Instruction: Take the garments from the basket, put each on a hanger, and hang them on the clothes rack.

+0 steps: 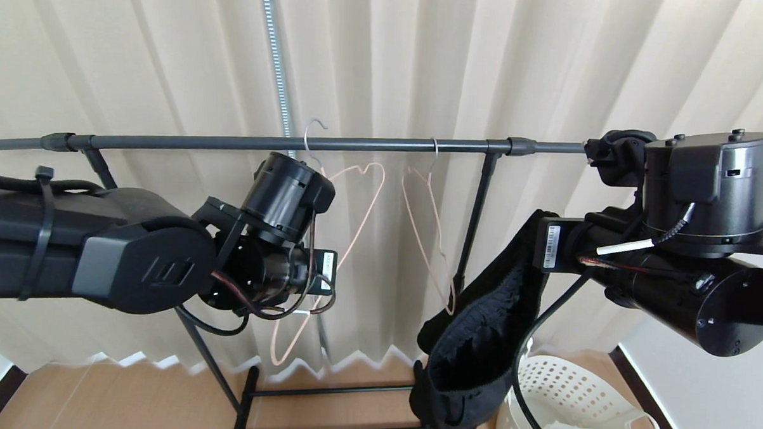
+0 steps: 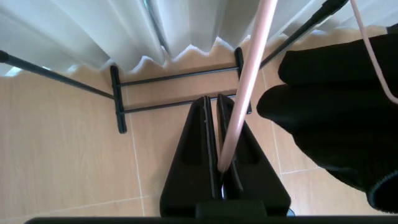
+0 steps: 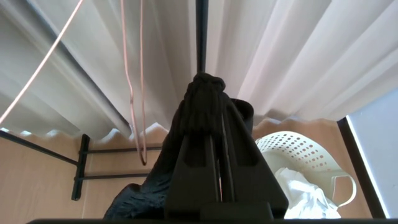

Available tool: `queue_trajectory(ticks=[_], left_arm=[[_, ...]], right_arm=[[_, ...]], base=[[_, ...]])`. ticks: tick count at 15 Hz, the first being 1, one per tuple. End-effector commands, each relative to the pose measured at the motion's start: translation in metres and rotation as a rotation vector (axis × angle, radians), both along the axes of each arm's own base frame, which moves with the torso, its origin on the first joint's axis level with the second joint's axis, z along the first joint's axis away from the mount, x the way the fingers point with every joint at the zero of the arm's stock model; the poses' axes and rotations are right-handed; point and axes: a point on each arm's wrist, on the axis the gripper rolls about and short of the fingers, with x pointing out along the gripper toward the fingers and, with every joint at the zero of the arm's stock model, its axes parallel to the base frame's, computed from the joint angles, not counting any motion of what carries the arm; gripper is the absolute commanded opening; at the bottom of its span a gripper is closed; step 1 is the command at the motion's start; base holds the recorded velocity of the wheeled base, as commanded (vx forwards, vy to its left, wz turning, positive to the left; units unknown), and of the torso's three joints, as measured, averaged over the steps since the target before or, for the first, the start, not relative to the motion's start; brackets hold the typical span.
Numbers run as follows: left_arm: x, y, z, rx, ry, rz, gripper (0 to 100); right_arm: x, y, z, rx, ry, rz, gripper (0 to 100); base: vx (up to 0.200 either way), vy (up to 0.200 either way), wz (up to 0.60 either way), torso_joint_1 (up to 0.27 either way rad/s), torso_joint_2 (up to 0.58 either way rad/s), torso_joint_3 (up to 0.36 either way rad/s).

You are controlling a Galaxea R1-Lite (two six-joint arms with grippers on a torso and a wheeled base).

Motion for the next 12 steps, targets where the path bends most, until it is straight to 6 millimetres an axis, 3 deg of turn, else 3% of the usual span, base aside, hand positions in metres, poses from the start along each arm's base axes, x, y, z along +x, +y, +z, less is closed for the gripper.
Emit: queue_trajectory(ticks=[1, 8, 12], left_arm=[[-0.02, 0.015, 0.01, 0.007, -0.027, -0.022, 0], [-0.073, 0.044, 0.005, 0.092, -0.166, -0.185, 0], [-0.1, 0.059, -0.001, 0.104, -0.251, -0.385, 0]], right_arm=[[0.0, 0.0, 0.0, -0.001, 0.001, -0.001, 0], [0.001, 0.0, -0.001, -0.003, 0.003, -0.001, 0], [0.003, 0.001, -0.003, -0.008, 0.009, -0.003, 0]], base=[[0.0, 0.0, 0.0, 0.0, 0.0, 0.0], [0.0, 0.0, 0.0, 0.0, 0.0, 0.0], [0.0, 0.0, 0.0, 0.0, 0.0, 0.0]])
